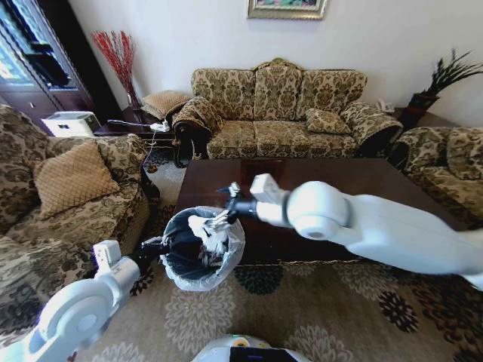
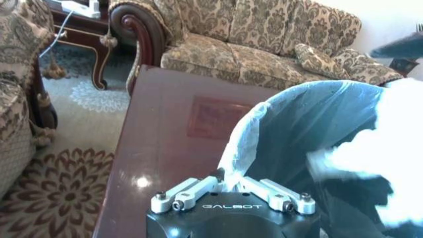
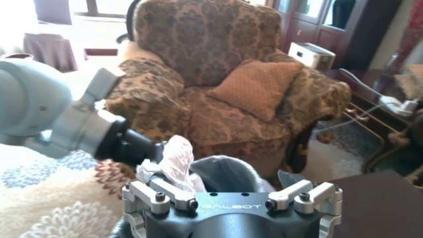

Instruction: Move to the front of the table and place the trash on the table into the trash bin.

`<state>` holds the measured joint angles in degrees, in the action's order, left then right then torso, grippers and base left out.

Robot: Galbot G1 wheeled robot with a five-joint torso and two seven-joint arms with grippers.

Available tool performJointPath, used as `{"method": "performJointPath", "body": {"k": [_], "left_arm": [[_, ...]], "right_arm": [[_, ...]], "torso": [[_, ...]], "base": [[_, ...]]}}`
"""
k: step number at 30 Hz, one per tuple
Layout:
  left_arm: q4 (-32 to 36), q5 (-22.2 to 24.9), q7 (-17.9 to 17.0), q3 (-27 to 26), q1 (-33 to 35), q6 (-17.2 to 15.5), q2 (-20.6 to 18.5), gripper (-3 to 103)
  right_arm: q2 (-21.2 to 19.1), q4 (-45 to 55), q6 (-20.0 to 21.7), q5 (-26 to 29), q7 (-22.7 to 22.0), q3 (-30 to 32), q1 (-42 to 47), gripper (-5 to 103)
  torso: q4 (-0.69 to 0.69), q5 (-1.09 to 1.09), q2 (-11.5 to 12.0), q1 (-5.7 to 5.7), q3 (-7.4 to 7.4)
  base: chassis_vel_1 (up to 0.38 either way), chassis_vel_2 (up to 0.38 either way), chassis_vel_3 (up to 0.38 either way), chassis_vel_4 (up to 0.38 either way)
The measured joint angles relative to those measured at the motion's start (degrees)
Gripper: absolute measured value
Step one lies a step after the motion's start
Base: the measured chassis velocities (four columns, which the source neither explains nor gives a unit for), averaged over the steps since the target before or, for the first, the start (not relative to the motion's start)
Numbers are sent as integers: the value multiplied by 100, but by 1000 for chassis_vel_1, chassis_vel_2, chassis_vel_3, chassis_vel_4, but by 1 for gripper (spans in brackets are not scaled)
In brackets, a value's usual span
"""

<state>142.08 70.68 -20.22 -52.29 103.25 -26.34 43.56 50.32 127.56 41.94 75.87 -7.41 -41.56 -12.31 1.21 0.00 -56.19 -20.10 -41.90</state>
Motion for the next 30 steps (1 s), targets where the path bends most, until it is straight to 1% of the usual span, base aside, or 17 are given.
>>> {"method": "performJointPath", "body": {"k": [4, 5, 6, 7, 9, 10, 12, 14, 15, 17, 18, 19, 21, 23, 26, 29, 30], "left_arm": [[2, 17, 0, -39, 7, 9, -23, 0], [-2, 20, 0, -24, -11, 13, -12, 0], [-12, 20, 0, -2, -25, 15, 0, 0], [-12, 20, 0, -2, -25, 15, 0, 0], [-47, 19, 1, 51, -41, 15, 16, 0], [-47, 19, 1, 51, -41, 15, 16, 0], [-85, 18, 0, 56, -45, 16, -16, 0], [-109, 38, 0, 43, -57, 20, -69, 0], [-132, 64, 0, 33, -70, 28, -114, 0], [-138, 68, 0, 33, -75, 31, -124, 0], [-163, 74, -3, 33, -88, 39, -154, 0], [-172, 87, -4, 33, -100, 41, -155, 0], [-183, 100, -3, 33, -106, 41, -152, 0], [-215, 101, -5, 35, -114, 51, -159, 0], [-238, 105, -7, 36, -124, 58, -176, 0], [-250, 110, -6, 42, -145, 62, -146, 0], [-250, 110, -6, 42, -145, 62, -146, 0]], "right_arm": [[-119, 84, 5, -9, -1, 24, -110, 100], [-297, 69, 6, -541, 0, -148, -205, 100], [-359, 46, 6, -893, 0, -154, -188, 100], [-359, 46, 6, -893, 0, -154, -188, 100], [-500, -30, 5, -1574, -1, 82, 93, 100], [-500, -30, 5, -1574, -1, 82, 93, 100], [-678, 41, -4, -1876, -2, 129, 216, 100], [-862, 289, -40, -1621, 1, 283, 422, 100], [-941, 339, -56, -1752, 0, 358, 556, 100], [-978, 331, -88, -1757, -3, 366, 588, 100], [-1051, 351, -140, -1457, -4, 408, 677, 100], [-1032, 458, -73, -647, 0, 612, 877, 100], [-1013, 473, -41, -526, -2, 722, 979, 100], [-1049, 592, -16, -508, -2, 783, 1088, 100], [-1202, 808, -10, -693, -2, 669, 1193, 100], [-1215, 810, -12, -1363, -2, 599, 1467, 100], [-1215, 810, -12, -1363, -2, 599, 1467, 100]], "torso": [[-3, 1, 0, 1, 1], [-3, -1, -1, 1, 1], [-4, -1, -1, 1, 1], [-4, -1, -1, 1, 1], [-4, 5, 0, 0, 0], [-4, 5, 0, 0, 0], [-2, 3, 0, 0, 0], [-4, -1, 0, 0, 0], [-4, 3, -1, 1, 1], [-2, 2, -1, 2, 1], [-4, 0, -1, 2, 1], [-4, 1, -1, 2, 1], [-3, 1, -1, 2, 1], [0, 2, 0, 0, 0], [-3, -2, -1, 0, 1], [-4, 4, -1, 2, 1], [-4, 4, -1, 2, 1]], "base": [[0, 0, 0, 0], [0, 0, 0, 0], [0, 0, 0, 0], [0, 0, 0, 0], [0, 0, 0, 0], [0, 0, 0, 0], [0, 0, 0, 0], [0, 0, 0, 0], [0, 0, 0, 0], [0, 0, 0, 0], [0, 0, 0, 0], [0, 0, 0, 0], [0, 0, 0, 0], [0, 0, 0, 0], [0, 0, 0, 0], [0, 0, 0, 0], [0, 0, 0, 0]]}}
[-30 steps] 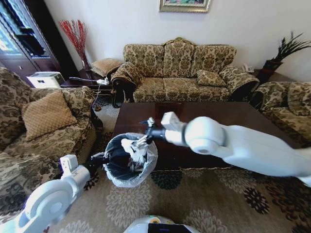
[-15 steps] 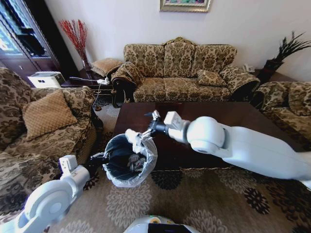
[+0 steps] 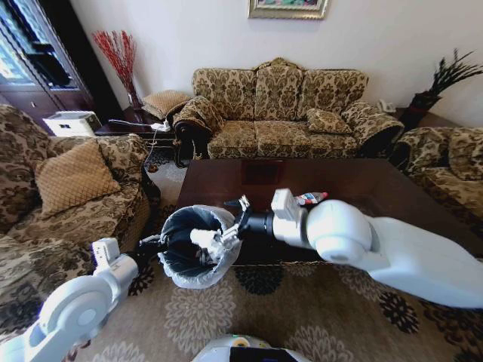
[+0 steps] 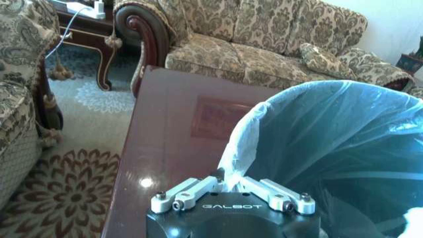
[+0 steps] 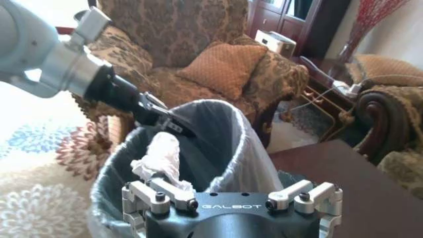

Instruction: Move to the front of the table and place the trash on the table into the trash bin.

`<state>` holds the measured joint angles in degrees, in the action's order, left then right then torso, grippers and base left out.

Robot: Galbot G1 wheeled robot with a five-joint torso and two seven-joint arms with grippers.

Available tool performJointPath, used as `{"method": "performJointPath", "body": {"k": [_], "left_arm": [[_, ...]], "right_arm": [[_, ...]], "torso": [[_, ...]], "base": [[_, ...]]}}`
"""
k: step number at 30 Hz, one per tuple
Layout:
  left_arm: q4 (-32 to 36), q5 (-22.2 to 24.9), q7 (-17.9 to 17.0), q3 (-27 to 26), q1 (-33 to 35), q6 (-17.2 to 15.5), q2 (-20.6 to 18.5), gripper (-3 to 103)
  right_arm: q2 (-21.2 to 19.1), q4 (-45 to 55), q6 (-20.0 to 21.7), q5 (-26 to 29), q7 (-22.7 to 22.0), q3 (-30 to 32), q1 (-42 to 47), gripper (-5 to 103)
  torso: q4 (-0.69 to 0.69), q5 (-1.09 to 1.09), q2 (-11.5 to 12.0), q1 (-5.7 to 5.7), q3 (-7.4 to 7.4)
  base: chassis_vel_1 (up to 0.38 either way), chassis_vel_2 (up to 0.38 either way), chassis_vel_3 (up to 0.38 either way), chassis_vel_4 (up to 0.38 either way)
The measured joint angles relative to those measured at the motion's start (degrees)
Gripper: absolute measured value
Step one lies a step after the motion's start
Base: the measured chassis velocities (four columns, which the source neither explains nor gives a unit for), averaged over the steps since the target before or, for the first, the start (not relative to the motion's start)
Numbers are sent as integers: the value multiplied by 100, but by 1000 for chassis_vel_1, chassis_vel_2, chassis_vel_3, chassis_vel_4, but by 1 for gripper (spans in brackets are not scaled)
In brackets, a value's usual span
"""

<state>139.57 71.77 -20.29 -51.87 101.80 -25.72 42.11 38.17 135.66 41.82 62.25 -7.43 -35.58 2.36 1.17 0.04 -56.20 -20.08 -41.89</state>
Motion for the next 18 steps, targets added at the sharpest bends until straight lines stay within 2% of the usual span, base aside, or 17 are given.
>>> {"method": "performJointPath", "body": {"k": [3, 4, 11, 15, 16, 18], "left_arm": [[-9, -1, 0, 13, 3, 0, 23, 0], [-9, -2, 0, 13, 9, 0, 35, 0], [10, -3, 0, -22, 36, 0, 24, 0], [27, 2, -1, -26, 40, 2, 5, 0], [33, 2, -3, -26, 48, 2, 5, 0], [38, 2, -5, -26, 55, 2, 10, 0]], "right_arm": [[123, -45, -144, -89, 0, -38, 27, 100], [211, -66, -191, -206, 1, -49, 22, 100], [241, -124, -380, -348, 0, -60, -33, 101], [278, -120, -493, -353, 0, -91, 19, 94], [289, -136, -734, -346, 0, -129, 52, 90], [279, -145, -844, -348, 0, -143, 56, 86]], "torso": [[-1, -5, 0, -2, -1], [3, -3, 1, -2, -1], [1, -4, 0, -1, 0], [0, -4, 0, -1, -1], [1, -3, 0, -2, -1], [1, -2, 0, -2, -1]], "base": [[0, 0, 0, 0], [0, 0, 0, 0], [0, 0, 0, 0], [0, 0, 0, 0], [0, 0, 0, 0], [0, 0, 0, 0]]}}
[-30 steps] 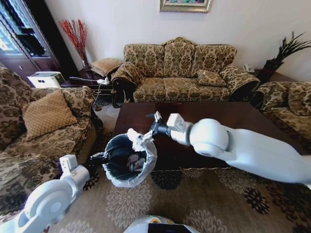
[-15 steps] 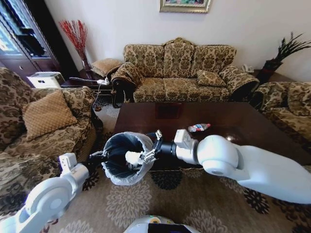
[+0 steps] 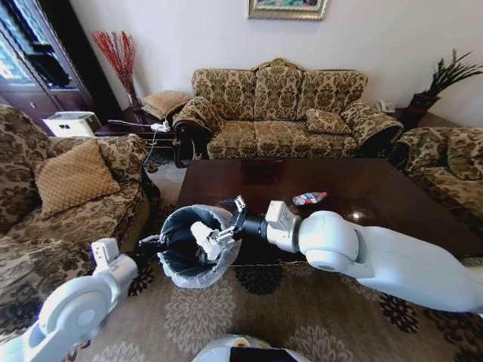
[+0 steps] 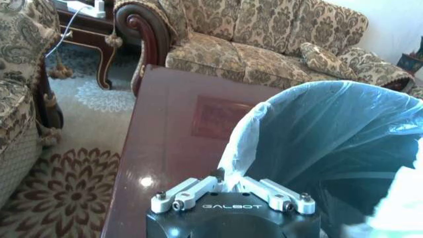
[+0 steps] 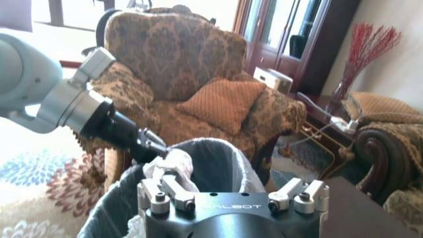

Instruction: Move to the front of the table and place the trash on the table into the trash bin.

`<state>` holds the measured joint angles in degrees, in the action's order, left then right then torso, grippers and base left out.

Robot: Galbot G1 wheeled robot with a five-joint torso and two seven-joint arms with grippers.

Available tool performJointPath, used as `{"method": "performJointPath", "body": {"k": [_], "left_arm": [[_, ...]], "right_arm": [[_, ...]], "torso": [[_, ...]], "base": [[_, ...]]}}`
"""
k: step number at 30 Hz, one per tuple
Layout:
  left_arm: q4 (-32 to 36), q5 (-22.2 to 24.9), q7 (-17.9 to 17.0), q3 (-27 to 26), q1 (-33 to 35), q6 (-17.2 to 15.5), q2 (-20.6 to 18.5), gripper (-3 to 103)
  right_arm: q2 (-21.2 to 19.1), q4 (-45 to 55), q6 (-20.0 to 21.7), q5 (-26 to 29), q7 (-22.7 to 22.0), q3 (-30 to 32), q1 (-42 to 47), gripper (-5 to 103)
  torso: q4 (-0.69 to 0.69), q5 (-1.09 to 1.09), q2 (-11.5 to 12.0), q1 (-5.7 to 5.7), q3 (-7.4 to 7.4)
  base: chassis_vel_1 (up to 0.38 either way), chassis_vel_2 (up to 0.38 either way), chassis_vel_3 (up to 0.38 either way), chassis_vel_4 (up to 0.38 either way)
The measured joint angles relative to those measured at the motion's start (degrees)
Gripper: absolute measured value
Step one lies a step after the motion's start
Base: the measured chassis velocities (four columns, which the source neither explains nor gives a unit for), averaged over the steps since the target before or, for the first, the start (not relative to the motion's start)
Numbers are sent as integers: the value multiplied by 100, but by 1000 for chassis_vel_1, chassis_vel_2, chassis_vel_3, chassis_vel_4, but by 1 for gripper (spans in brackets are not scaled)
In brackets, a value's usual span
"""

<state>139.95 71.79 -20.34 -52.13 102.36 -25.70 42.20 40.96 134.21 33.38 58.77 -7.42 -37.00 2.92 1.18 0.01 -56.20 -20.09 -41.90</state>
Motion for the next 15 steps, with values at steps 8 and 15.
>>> {"method": "performJointPath", "body": {"k": [8, 15], "left_arm": [[53, -13, -9, -29, 80, -1, -13, 0], [66, -3, -19, -37, 107, -11, -97, 0]], "right_arm": [[-19, 22, 214, 181, -2, 69, -47, 62], [129, 264, 808, 2276, -1, 171, -300, 61]], "torso": [[0, -1, 0, 0, 0], [0, -2, 0, 0, 0]], "base": [[0, 0, 0, 0], [0, 0, 0, 0]]}}
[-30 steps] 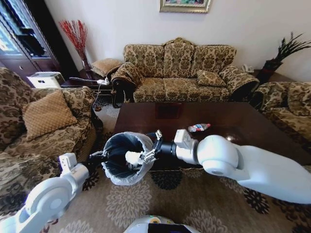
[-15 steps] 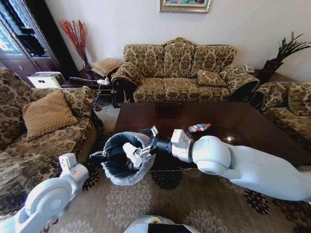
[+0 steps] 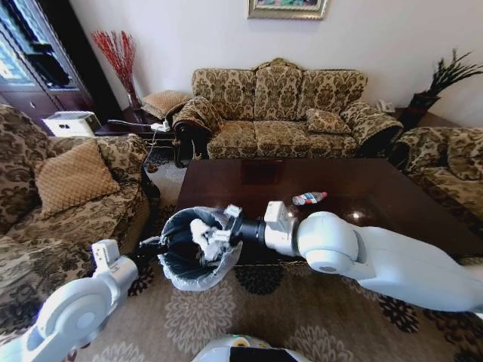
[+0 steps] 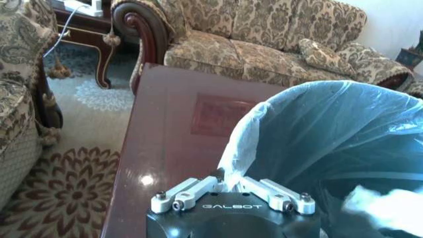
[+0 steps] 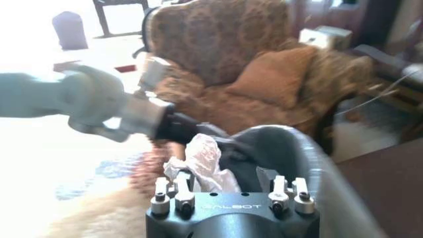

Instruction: Move to the front of the table and place the trash on the table into the trash bin.

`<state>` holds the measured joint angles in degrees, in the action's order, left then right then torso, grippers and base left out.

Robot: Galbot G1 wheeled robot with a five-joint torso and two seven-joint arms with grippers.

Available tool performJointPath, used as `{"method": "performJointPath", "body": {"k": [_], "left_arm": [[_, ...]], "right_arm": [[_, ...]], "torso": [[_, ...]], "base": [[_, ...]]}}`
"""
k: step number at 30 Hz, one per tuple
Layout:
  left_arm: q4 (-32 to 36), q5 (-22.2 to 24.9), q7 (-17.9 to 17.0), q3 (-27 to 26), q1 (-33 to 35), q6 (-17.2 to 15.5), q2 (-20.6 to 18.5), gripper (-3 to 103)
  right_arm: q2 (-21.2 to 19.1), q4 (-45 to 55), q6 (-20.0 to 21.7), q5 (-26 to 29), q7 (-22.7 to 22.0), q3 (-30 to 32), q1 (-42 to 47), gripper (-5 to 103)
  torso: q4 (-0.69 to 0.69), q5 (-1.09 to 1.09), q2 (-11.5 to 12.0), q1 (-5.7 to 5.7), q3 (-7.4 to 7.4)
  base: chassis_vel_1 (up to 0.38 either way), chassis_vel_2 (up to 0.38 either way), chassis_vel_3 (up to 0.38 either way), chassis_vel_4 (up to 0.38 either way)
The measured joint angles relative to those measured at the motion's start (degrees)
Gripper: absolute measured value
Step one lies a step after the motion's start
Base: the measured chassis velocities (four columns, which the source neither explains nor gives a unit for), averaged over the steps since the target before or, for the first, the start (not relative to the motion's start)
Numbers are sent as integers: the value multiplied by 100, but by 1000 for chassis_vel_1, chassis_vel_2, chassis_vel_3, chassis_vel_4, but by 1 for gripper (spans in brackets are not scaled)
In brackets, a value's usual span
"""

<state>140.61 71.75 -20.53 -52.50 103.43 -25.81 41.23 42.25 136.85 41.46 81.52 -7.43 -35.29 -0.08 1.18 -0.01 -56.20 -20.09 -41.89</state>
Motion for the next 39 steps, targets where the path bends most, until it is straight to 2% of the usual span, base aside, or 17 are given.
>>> {"method": "performJointPath", "body": {"k": [2, 4, 6, 7, 9, 10, 11, 12, 13, 18, 20, 22, 24, 25, 29, 32, 39], "left_arm": [[0, 7, -2, 0, 2, -3, -23, 0], [8, 27, -10, -1, 11, -14, -107, 0], [10, 29, -11, -1, 16, -17, -125, 0], [14, 32, -13, 3, 27, -23, -169, 0], [14, 33, -15, 28, 31, -30, -208, 0], [14, 33, -15, 28, 31, -30, -208, 0], [14, 34, -15, 37, 43, -32, -212, 0], [14, 34, -15, 38, 46, -32, -212, 0], [15, 34, -16, 41, 57, -35, -213, 0], [5, 28, -20, 42, 63, -39, -289, 0], [-50, -322, 31, 3, 89, -121, -509, 0], [-70, -436, 61, -21, 107, -141, -583, 0], [-151, -669, 139, -169, 162, -353, -1160, 0], [-168, -509, 142, -204, 132, -483, -1538, 0], [-91, -253, 102, -271, 132, -610, -1872, 0], [104, 40, -10, -284, 140, -711, -1957, 0], [240, 191, -113, -283, 176, -748, -2066, 0]], "right_arm": [[3, 44, 30, 319, 1, -6, -85, 61], [51, 77, 62, 1063, 0, -59, -399, 77], [68, 70, 64, 1151, 1, -81, -477, 77], [93, 14, 65, 1239, 1, -130, -628, 82], [103, -179, 65, 968, 1, -279, -795, 93], [103, -179, 65, 968, 1, -279, -795, 93], [44, -310, 66, 491, 2, -436, -821, 97], [30, -336, 66, 325, 1, -469, -818, 97], [-15, -454, 66, -363, 0, -543, -740, 99], [-79, -475, 63, -1232, 2, -532, -376, 100], [-170, -502, 56, -1746, 2, -510, -134, 100], [-188, -479, 56, -1762, 1, -485, -78, 100], [-293, -223, 50, -1658, 2, -330, 151, 100], [-394, -18, 48, -1556, 2, -231, 287, 100], [-509, 230, 45, -1470, 2, -151, 468, 100], [-574, 422, 38, -1416, 2, -140, 645, 100], [-706, 314, -82, -1439, 0, -224, 585, 100]], "torso": [[0, 1, 0, 0, 0], [0, 0, 0, 0, 0], [0, 1, 0, 0, 0], [0, 1, 0, 0, 0], [0, -1, 0, 0, 0], [0, -1, 0, 0, 0], [1, -1, 0, 0, 0], [1, -1, 0, 0, 0], [0, 0, 0, 0, 0], [0, 3, 0, 0, 0], [0, -1, 0, 0, 0], [0, -1, 0, 0, 0], [3, 4, 0, 0, 0], [0, 1, 0, -1, 0], [-3, 0, 0, -1, 0], [-1, 2, 0, 0, 0], [2, 0, 0, 0, 0]], "base": [[0, 0, 0, 0], [0, 0, 0, 0], [0, 0, 0, 0], [0, 0, 0, 0], [0, 0, 0, 0], [0, 0, 0, 0], [0, 0, 0, 0], [0, 0, 0, 0], [0, 0, 0, 0], [0, 0, 0, 0], [0, 0, 0, 0], [0, 0, 0, 0], [0, 0, 0, 0], [0, 0, 0, 0], [0, 0, 0, 0], [0, 0, 0, 0], [0, 0, 0, 0]]}}
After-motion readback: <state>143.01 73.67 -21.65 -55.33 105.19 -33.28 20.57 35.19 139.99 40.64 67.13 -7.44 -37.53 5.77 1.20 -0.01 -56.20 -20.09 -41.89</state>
